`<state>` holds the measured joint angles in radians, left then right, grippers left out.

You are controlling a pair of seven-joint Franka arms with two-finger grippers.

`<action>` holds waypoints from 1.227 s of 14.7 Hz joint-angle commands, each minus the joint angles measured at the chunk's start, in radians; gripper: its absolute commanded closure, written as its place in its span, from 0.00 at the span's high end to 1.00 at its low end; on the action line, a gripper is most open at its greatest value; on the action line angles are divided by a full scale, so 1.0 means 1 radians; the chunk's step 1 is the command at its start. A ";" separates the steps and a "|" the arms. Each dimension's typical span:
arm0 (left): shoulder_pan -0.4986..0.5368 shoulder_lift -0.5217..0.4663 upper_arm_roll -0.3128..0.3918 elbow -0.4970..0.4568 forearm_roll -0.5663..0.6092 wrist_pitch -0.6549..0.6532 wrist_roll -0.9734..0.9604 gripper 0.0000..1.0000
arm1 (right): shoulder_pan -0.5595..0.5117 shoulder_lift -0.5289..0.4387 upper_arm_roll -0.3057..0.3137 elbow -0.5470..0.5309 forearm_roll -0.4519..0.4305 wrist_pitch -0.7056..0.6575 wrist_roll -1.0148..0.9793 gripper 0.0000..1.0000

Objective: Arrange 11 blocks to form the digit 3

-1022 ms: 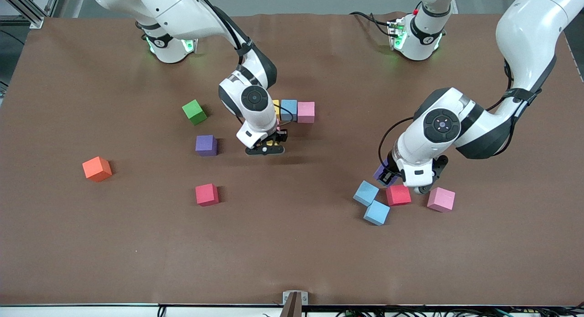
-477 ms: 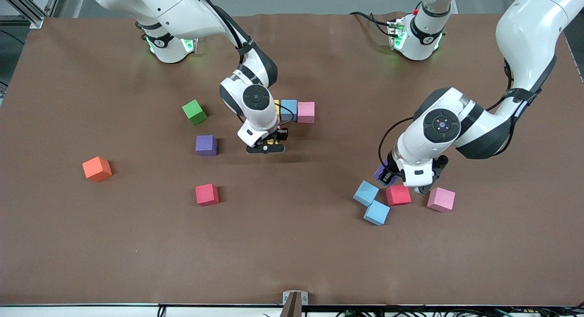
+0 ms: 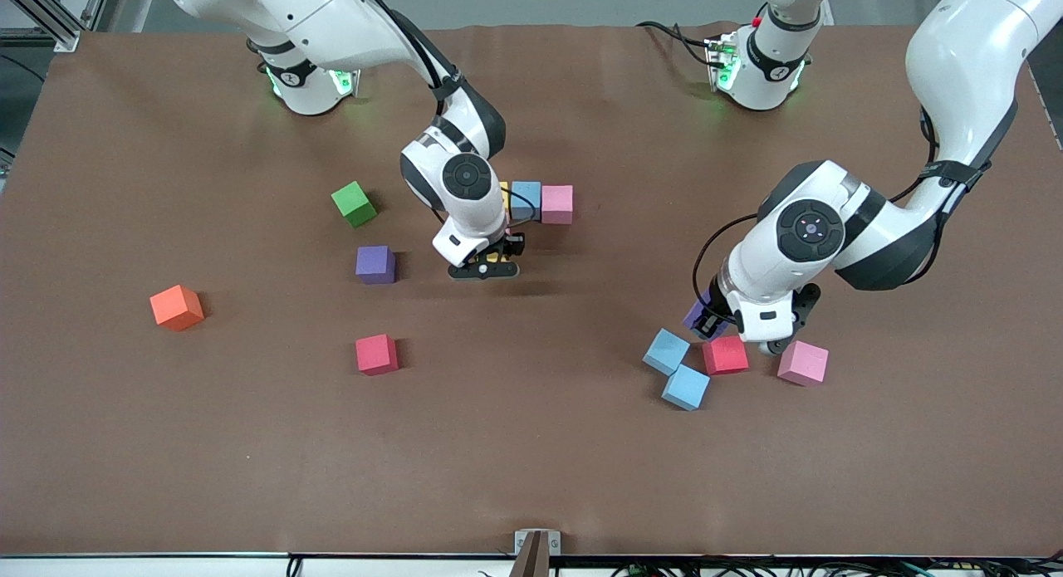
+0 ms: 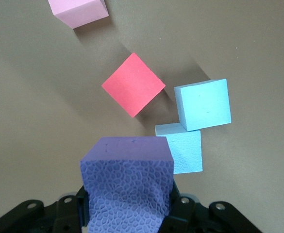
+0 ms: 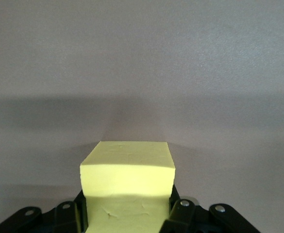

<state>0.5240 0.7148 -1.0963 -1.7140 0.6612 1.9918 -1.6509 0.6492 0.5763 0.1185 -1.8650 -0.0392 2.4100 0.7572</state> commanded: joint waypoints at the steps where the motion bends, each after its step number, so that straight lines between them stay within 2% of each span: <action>1: -0.007 -0.003 -0.004 0.022 -0.020 -0.027 -0.007 0.54 | 0.018 -0.038 -0.008 -0.040 -0.007 0.009 0.028 0.01; 18: -0.010 -0.008 -0.005 0.024 -0.022 -0.027 -0.009 0.54 | 0.017 -0.038 -0.010 -0.040 -0.008 0.003 0.011 0.01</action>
<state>0.5198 0.7148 -1.0967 -1.7058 0.6612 1.9916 -1.6509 0.6544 0.5758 0.1184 -1.8661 -0.0392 2.4104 0.7620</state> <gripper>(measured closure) 0.423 0.410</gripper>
